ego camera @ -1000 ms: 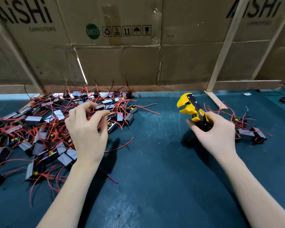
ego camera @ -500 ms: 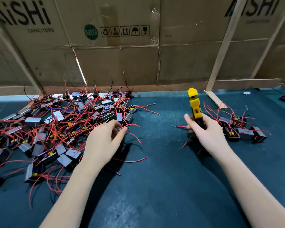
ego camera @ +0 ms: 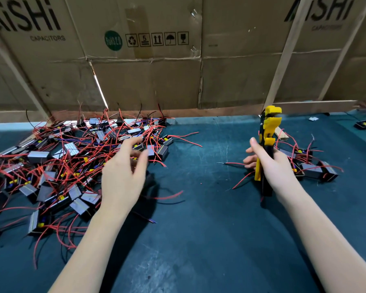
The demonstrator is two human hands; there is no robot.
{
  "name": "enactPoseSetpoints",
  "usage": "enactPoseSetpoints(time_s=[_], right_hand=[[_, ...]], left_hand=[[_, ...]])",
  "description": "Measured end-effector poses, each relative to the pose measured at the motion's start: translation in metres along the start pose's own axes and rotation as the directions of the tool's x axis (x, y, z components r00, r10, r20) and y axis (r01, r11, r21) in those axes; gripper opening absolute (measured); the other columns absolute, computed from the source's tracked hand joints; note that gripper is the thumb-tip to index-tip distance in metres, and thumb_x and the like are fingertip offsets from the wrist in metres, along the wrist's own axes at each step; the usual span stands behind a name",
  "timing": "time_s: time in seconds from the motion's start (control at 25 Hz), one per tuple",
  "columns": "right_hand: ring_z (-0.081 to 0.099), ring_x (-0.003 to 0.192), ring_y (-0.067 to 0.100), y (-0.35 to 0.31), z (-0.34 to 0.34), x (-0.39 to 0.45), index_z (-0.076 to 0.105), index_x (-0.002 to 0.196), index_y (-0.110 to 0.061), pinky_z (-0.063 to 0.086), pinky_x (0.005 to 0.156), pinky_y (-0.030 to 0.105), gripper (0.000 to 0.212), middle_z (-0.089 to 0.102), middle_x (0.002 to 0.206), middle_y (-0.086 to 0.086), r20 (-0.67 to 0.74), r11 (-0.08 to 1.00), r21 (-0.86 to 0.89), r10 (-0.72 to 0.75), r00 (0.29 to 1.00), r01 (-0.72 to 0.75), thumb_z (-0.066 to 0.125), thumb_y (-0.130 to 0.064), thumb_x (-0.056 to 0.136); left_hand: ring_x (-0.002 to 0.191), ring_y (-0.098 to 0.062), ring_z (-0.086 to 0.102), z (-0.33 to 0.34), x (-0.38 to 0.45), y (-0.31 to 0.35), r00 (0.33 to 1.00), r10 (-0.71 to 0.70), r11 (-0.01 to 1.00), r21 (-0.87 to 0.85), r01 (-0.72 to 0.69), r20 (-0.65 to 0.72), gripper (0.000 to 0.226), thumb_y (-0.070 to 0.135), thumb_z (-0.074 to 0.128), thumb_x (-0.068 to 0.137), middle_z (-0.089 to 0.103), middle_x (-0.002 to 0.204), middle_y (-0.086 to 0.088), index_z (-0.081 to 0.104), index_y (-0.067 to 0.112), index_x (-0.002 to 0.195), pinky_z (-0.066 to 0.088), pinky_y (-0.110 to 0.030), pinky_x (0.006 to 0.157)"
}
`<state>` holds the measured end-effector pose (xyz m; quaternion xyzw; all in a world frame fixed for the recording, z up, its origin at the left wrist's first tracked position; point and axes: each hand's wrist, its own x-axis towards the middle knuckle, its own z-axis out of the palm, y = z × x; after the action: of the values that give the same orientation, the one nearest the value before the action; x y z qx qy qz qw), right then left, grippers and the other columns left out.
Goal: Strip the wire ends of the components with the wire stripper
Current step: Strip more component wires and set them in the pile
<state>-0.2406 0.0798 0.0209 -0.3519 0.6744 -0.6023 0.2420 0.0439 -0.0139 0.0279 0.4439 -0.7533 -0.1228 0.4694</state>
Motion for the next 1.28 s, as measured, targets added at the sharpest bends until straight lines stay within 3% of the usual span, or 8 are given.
enactPoseSetpoints(time_s=[0.08,0.16,0.32,0.52,0.76,0.92,1.16,1.28], right_hand=[[0.068,0.073,0.023,-0.001,0.000,0.000,0.065,0.088,-0.014,0.052,0.084,0.040,0.040,0.071,0.076,0.008,0.003,1.000,0.007,0.002,1.000,-0.002,0.058,-0.053,0.090],[0.067,0.073,0.023,-0.001,-0.001,0.000,0.065,0.089,-0.013,0.051,0.086,0.041,0.040,0.071,0.076,0.008,0.010,1.000,0.012,0.002,1.000,-0.003,0.058,-0.052,0.090],[0.067,0.072,0.022,-0.001,0.000,0.000,0.065,0.089,-0.012,0.051,0.086,0.040,0.041,0.070,0.075,0.007,0.006,1.000,0.011,0.000,1.000,0.000,0.058,-0.052,0.090],[0.067,0.073,0.022,-0.001,0.000,0.000,0.065,0.088,-0.012,0.051,0.086,0.040,0.041,0.071,0.075,0.008,0.014,1.000,0.008,0.001,1.000,-0.001,0.058,-0.052,0.090],[0.066,0.072,0.023,-0.002,0.000,0.000,0.065,0.088,-0.011,0.051,0.086,0.040,0.041,0.071,0.077,0.011,0.022,1.000,0.010,-0.001,1.000,0.001,0.058,-0.051,0.091],[0.066,0.072,0.022,-0.002,-0.001,-0.001,0.065,0.089,-0.011,0.051,0.085,0.039,0.041,0.070,0.076,0.009,0.023,1.000,0.006,0.000,1.000,0.000,0.059,-0.051,0.090],[0.067,0.074,0.023,-0.003,-0.001,-0.001,0.065,0.089,-0.011,0.051,0.087,0.041,0.041,0.071,0.077,0.009,0.030,1.000,0.000,0.000,1.000,0.000,0.059,-0.052,0.090],[0.067,0.074,0.023,-0.003,-0.001,-0.001,0.065,0.090,-0.011,0.051,0.088,0.042,0.041,0.070,0.077,0.009,0.034,1.000,-0.002,-0.002,0.999,0.002,0.059,-0.052,0.090]], left_hand=[[0.092,-0.021,0.065,0.004,-0.004,-0.003,0.941,-0.130,0.976,0.209,0.066,0.312,0.071,0.056,0.062,0.086,0.065,0.101,0.009,0.033,0.028,0.144,0.052,-0.039,0.082],[0.099,-0.020,0.062,0.006,-0.007,-0.005,0.886,-0.156,0.935,0.353,-0.010,0.437,0.079,0.066,0.062,0.079,0.065,0.105,0.011,0.032,0.033,0.144,0.051,-0.038,0.082],[0.075,-0.016,0.062,0.006,-0.003,-0.009,0.929,-0.107,0.986,0.156,0.053,0.355,0.036,0.031,0.073,0.083,0.066,0.078,0.011,0.064,0.022,0.116,0.051,-0.034,0.078],[0.068,0.003,0.061,0.007,-0.001,-0.001,0.985,-0.112,0.993,-0.033,0.117,0.128,0.018,0.005,0.074,0.081,0.065,0.072,0.013,0.068,0.018,0.092,0.044,-0.005,0.065],[0.088,-0.014,0.057,0.010,-0.009,-0.002,0.880,-0.046,0.986,0.166,-0.037,0.472,0.030,0.032,0.079,0.077,0.062,0.096,0.007,0.067,0.023,0.103,0.045,-0.027,0.082],[0.086,-0.018,0.058,0.012,-0.009,-0.003,0.876,-0.075,0.981,0.194,-0.022,0.476,0.024,0.027,0.077,0.077,0.061,0.092,0.006,0.066,0.021,0.097,0.037,-0.026,0.072],[0.086,-0.012,0.068,0.011,-0.006,0.006,0.979,-0.015,0.969,-0.238,0.065,0.204,0.030,0.004,0.077,0.078,0.070,0.094,0.006,0.065,0.019,0.102,0.050,-0.018,0.082],[0.097,-0.014,0.067,0.006,-0.001,0.009,0.956,-0.038,0.768,-0.603,0.215,0.292,0.040,0.002,0.076,0.075,0.072,0.102,0.002,0.067,0.018,0.110,0.051,-0.028,0.090]])
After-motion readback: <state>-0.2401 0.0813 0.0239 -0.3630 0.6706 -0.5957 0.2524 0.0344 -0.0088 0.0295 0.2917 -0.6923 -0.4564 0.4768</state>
